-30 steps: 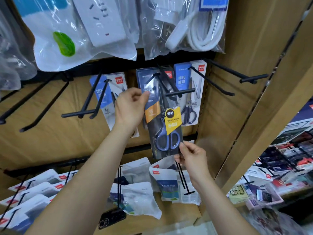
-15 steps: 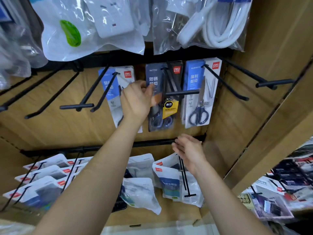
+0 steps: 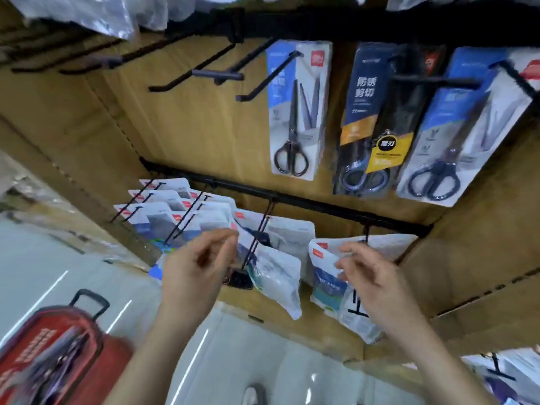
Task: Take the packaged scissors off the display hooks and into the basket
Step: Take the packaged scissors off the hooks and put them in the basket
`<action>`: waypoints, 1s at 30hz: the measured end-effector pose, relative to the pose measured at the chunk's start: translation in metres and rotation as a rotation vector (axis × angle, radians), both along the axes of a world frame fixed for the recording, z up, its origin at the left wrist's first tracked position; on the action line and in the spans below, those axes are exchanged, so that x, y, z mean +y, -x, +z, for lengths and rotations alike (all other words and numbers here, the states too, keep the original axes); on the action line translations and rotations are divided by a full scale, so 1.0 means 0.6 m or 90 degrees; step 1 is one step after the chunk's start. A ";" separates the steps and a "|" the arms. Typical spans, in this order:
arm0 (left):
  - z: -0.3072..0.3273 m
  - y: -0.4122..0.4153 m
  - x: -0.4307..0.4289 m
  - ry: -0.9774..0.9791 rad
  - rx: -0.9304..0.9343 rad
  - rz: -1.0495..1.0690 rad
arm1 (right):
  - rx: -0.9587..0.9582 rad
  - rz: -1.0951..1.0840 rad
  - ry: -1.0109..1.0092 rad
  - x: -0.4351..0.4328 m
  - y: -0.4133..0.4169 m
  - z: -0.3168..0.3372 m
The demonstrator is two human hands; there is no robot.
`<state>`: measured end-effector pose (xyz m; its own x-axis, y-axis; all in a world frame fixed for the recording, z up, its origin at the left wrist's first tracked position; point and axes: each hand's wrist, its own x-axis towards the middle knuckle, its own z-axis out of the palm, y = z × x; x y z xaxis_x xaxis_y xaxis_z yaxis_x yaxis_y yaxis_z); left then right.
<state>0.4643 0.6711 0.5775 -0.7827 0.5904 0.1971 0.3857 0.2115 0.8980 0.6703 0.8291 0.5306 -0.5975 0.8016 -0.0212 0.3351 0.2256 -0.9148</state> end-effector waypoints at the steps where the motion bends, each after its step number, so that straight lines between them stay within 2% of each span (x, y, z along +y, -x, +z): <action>1: -0.020 0.002 -0.037 0.027 -0.004 0.028 | -0.026 0.038 -0.024 -0.012 0.004 -0.003; 5: -0.083 0.005 -0.187 0.132 -0.038 0.126 | -0.120 0.203 -0.045 -0.077 0.039 -0.021; 8: -0.112 0.014 -0.292 0.174 -0.044 0.206 | -0.147 0.297 -0.066 -0.140 0.088 -0.043; 13: -0.158 0.049 -0.462 0.171 -0.104 0.336 | -0.155 0.398 -0.111 -0.284 0.210 -0.071; 21: -0.227 0.128 -0.739 0.168 -0.197 0.552 | -0.174 0.528 -0.060 -0.549 0.430 -0.119; 30: -0.315 0.262 -0.903 0.182 -0.312 0.698 | -0.203 0.651 -0.074 -0.721 0.686 -0.193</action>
